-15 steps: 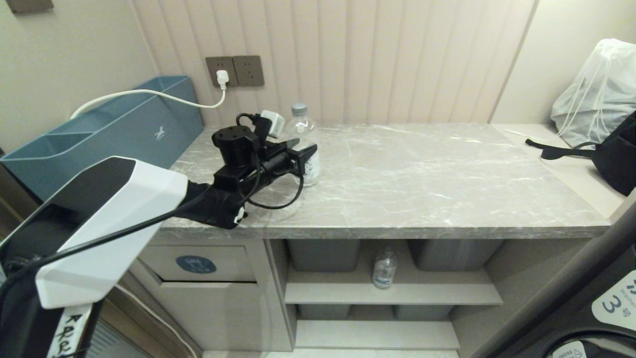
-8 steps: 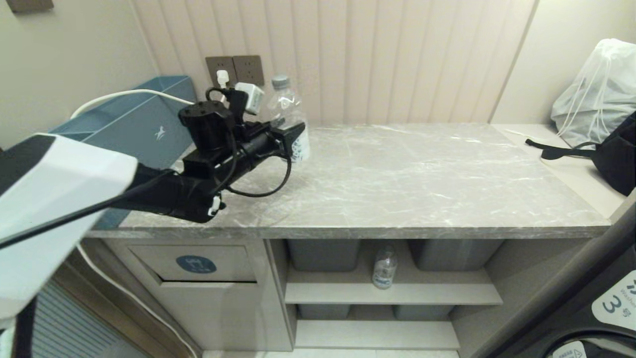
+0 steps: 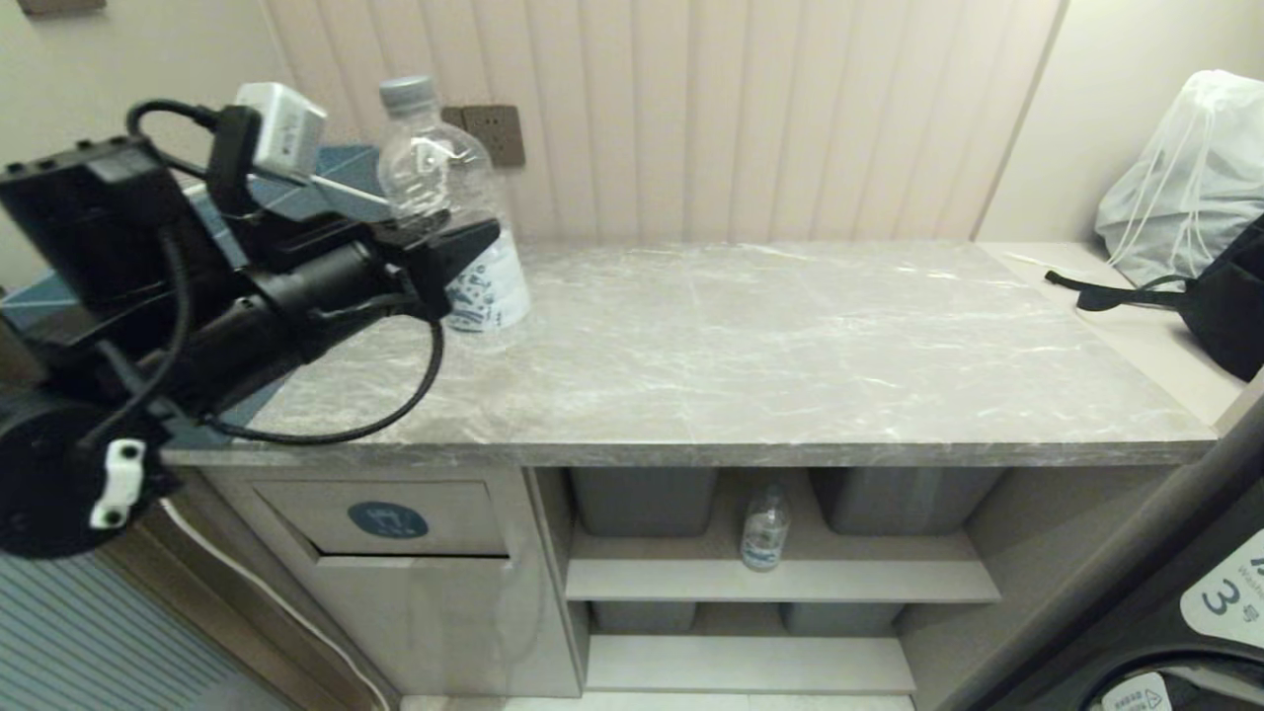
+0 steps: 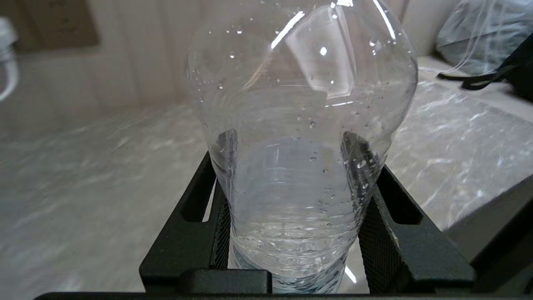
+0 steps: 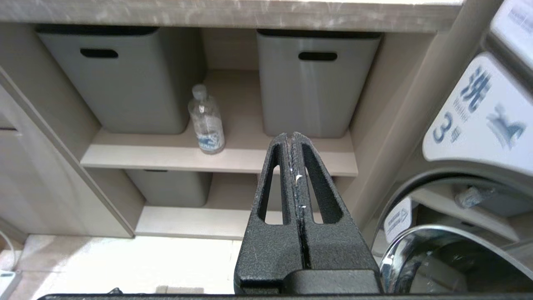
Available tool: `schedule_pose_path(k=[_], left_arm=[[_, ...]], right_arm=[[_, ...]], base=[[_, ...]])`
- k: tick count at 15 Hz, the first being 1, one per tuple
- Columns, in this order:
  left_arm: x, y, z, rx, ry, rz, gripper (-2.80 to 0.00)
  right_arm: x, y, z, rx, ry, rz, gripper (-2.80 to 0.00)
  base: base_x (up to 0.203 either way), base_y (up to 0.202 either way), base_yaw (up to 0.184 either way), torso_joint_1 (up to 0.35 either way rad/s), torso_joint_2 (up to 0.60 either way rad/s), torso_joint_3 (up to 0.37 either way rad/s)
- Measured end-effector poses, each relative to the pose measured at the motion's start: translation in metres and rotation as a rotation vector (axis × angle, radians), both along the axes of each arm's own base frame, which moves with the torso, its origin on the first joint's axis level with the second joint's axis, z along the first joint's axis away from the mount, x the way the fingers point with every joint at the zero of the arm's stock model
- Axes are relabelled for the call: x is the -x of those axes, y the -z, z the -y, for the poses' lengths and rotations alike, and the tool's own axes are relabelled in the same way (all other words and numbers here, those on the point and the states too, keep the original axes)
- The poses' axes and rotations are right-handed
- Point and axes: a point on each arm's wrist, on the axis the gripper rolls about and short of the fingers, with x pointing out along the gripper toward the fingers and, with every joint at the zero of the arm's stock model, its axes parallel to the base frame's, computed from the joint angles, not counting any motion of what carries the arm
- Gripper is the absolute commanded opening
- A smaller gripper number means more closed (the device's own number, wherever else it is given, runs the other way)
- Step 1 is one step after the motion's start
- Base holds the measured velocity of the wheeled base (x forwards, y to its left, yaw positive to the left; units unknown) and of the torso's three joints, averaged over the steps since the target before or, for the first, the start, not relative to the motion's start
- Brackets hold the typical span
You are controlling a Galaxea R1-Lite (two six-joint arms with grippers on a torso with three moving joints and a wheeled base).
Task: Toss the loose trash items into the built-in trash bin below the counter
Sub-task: Put the garbage in the trash can
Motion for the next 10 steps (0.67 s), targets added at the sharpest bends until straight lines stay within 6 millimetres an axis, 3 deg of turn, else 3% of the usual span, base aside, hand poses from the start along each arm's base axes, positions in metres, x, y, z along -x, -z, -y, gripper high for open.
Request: schedule_pose_path(k=[5, 7, 10], left_arm=[[0.046, 0.011, -0.064, -0.004, -0.190, -0.029, -2.80], [0.066, 0.017, -0.079, -0.001, -0.250, -0.033, -2.80], [0.094, 0.046, -0.097, 0.055, -0.329, -0.131, -2.80]], right_arm=[[0.000, 0.000, 0.000, -0.001, 0.000, 0.000, -2.80], [0.000, 0.000, 0.000, -0.001, 0.000, 0.000, -2.80], [0.000, 0.000, 0.000, 0.001, 0.000, 0.000, -2.80]], base=[[0.000, 0.000, 0.000, -0.224, 0.51, 0.283], [0.000, 0.000, 0.000, -0.218, 0.51, 0.289], [0.000, 0.000, 0.000, -0.219, 0.50, 0.286]])
